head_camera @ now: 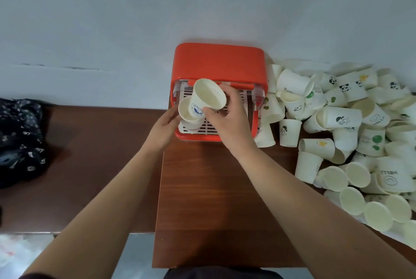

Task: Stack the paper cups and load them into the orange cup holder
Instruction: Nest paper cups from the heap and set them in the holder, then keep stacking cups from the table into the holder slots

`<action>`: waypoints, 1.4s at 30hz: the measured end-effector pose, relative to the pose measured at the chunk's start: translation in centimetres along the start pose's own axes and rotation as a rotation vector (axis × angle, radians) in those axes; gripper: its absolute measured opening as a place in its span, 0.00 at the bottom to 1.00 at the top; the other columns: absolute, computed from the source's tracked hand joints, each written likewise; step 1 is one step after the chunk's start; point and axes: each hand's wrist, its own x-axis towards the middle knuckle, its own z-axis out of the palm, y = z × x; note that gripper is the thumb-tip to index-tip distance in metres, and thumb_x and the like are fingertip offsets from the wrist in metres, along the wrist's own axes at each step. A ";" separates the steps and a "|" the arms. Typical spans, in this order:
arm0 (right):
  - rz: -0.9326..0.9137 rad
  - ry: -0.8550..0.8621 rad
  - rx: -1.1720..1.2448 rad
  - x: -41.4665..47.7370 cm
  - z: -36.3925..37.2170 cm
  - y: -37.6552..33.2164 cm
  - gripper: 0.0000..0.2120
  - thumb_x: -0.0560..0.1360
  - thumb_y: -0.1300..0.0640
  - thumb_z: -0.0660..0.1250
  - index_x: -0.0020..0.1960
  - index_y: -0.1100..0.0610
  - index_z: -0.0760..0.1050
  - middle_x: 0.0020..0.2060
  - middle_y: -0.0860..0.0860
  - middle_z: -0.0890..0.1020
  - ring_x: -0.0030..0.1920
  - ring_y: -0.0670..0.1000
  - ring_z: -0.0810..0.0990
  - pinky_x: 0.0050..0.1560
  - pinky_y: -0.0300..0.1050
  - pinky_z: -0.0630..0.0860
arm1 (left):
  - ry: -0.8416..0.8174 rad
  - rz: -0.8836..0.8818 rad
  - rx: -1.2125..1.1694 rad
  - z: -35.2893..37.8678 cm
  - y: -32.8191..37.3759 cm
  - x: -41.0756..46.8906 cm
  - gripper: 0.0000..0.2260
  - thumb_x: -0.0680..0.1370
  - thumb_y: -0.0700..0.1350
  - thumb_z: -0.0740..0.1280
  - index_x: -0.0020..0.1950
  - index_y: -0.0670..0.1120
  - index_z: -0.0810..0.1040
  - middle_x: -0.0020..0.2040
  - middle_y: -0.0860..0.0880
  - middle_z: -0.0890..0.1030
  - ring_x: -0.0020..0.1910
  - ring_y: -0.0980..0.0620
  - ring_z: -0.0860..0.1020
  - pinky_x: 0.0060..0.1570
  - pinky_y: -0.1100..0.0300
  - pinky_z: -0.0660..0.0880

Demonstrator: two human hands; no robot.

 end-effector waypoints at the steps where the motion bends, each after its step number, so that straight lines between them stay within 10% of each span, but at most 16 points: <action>1: -0.014 -0.022 -0.031 0.0 0.4 0.2 0.28 0.71 0.55 0.76 0.68 0.51 0.69 0.63 0.46 0.75 0.65 0.47 0.75 0.62 0.48 0.78 | 0.013 -0.021 -0.039 0.0 0.0 -0.1 0.15 0.84 0.53 0.61 0.70 0.60 0.75 0.63 0.61 0.81 0.63 0.59 0.78 0.69 0.51 0.72; 10: -0.072 -0.081 -0.071 0.6 2.0 0.9 0.28 0.73 0.53 0.76 0.68 0.50 0.68 0.63 0.44 0.75 0.66 0.46 0.74 0.65 0.50 0.77 | 0.047 -0.051 -0.149 0.0 -0.1 0.0 0.18 0.82 0.62 0.61 0.69 0.59 0.76 0.64 0.58 0.81 0.64 0.57 0.79 0.69 0.49 0.73; 17: -0.033 -0.189 -0.332 1.1 2.2 2.9 0.30 0.73 0.53 0.75 0.72 0.49 0.69 0.66 0.44 0.73 0.66 0.42 0.68 0.59 0.21 0.61 | 0.068 -0.071 -0.163 0.3 -0.3 0.5 0.19 0.84 0.58 0.58 0.71 0.54 0.76 0.65 0.54 0.80 0.65 0.54 0.78 0.67 0.52 0.75; 24: 0.043 -0.280 -0.339 1.7 2.0 4.4 0.28 0.77 0.51 0.72 0.74 0.46 0.67 0.69 0.44 0.74 0.69 0.46 0.72 0.69 0.50 0.73 | 0.013 -0.003 -0.108 0.3 -0.4 0.3 0.18 0.82 0.58 0.62 0.71 0.55 0.75 0.65 0.58 0.80 0.65 0.56 0.78 0.67 0.54 0.75; 29: 0.205 -0.324 -0.249 1.9 1.2 5.4 0.42 0.72 0.48 0.77 0.79 0.49 0.58 0.72 0.47 0.72 0.69 0.47 0.73 0.70 0.50 0.72 | -0.019 -0.023 -0.082 0.0 -1.0 0.2 0.20 0.82 0.58 0.64 0.74 0.57 0.72 0.68 0.58 0.78 0.68 0.57 0.76 0.69 0.53 0.72; 33: 0.192 -0.378 -0.287 2.3 1.2 6.7 0.33 0.73 0.51 0.76 0.74 0.51 0.67 0.69 0.46 0.76 0.66 0.46 0.76 0.68 0.52 0.74 | -0.036 0.001 0.203 0.2 -2.6 0.7 0.23 0.80 0.42 0.66 0.75 0.53 0.69 0.66 0.56 0.79 0.64 0.60 0.77 0.67 0.57 0.74; 37: 0.158 -0.339 -0.269 3.6 1.5 7.6 0.27 0.75 0.56 0.74 0.71 0.53 0.70 0.65 0.47 0.79 0.61 0.47 0.80 0.64 0.52 0.78 | 0.079 0.052 0.265 1.4 -2.0 1.7 0.24 0.80 0.45 0.69 0.75 0.55 0.70 0.59 0.60 0.79 0.51 0.72 0.77 0.47 0.78 0.71; 42: 0.087 -0.277 -0.211 6.3 1.7 8.4 0.26 0.75 0.57 0.73 0.71 0.52 0.70 0.63 0.44 0.79 0.60 0.46 0.80 0.63 0.47 0.77 | 0.193 0.070 0.214 3.0 -1.6 3.8 0.21 0.81 0.48 0.66 0.74 0.56 0.70 0.59 0.60 0.80 0.56 0.69 0.76 0.51 0.76 0.69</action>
